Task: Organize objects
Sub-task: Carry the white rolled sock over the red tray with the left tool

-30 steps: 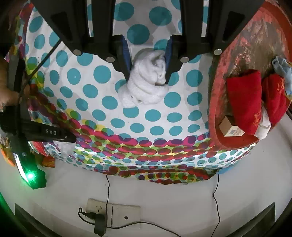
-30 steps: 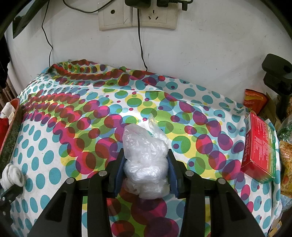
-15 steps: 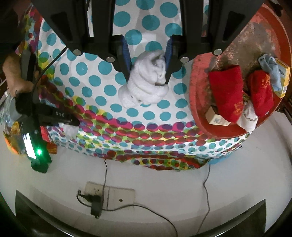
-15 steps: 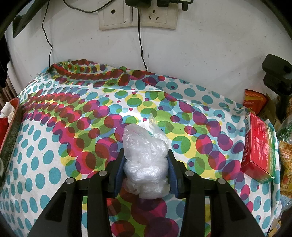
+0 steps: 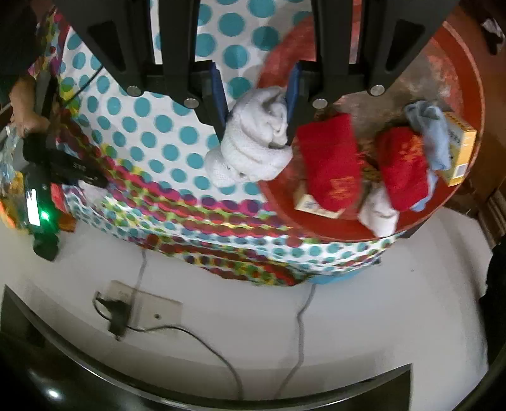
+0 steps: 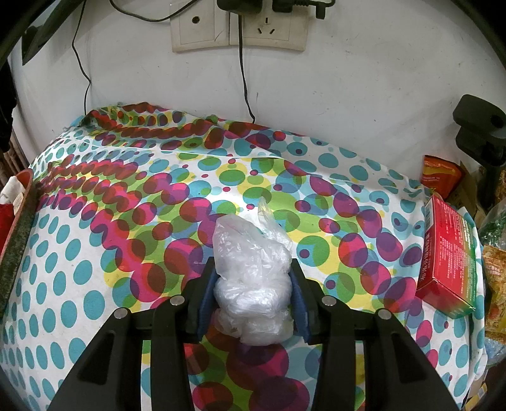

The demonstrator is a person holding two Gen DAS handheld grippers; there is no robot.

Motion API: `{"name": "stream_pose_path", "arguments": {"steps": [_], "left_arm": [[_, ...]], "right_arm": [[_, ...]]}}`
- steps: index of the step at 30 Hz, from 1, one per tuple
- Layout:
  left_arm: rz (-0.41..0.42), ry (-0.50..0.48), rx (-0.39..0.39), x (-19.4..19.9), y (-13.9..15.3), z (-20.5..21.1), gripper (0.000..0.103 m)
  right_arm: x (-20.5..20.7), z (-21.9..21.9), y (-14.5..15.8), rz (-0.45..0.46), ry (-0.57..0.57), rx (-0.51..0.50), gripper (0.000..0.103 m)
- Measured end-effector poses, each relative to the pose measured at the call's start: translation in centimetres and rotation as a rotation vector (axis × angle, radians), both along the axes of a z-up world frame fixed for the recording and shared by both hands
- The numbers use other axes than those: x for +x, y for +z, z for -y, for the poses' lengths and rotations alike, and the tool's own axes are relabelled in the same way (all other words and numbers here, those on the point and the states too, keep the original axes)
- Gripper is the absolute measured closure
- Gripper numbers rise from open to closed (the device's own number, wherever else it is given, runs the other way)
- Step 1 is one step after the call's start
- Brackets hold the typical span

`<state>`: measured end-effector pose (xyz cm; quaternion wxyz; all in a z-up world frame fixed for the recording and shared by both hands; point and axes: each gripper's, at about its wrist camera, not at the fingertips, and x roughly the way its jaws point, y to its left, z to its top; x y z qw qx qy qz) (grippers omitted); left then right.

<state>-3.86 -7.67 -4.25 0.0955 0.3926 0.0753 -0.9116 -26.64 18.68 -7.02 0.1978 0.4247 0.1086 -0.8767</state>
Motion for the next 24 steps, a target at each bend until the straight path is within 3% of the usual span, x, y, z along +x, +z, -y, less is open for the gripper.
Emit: {"name": "stream_pose_path", "arguments": {"steps": [12,24], "left_arm": [[0.011,0.138,-0.003,2.8,0.1,6.2,0.071],[0.079,0.227,0.005,4.7,-2.4,10.3,0.071]], "right_arm": [[-0.1,-0.1,0.0,0.0,-0.002,0.0,0.061],[0.0,-0.1,0.0,-0.001,0.0,0.001,0.06]]}}
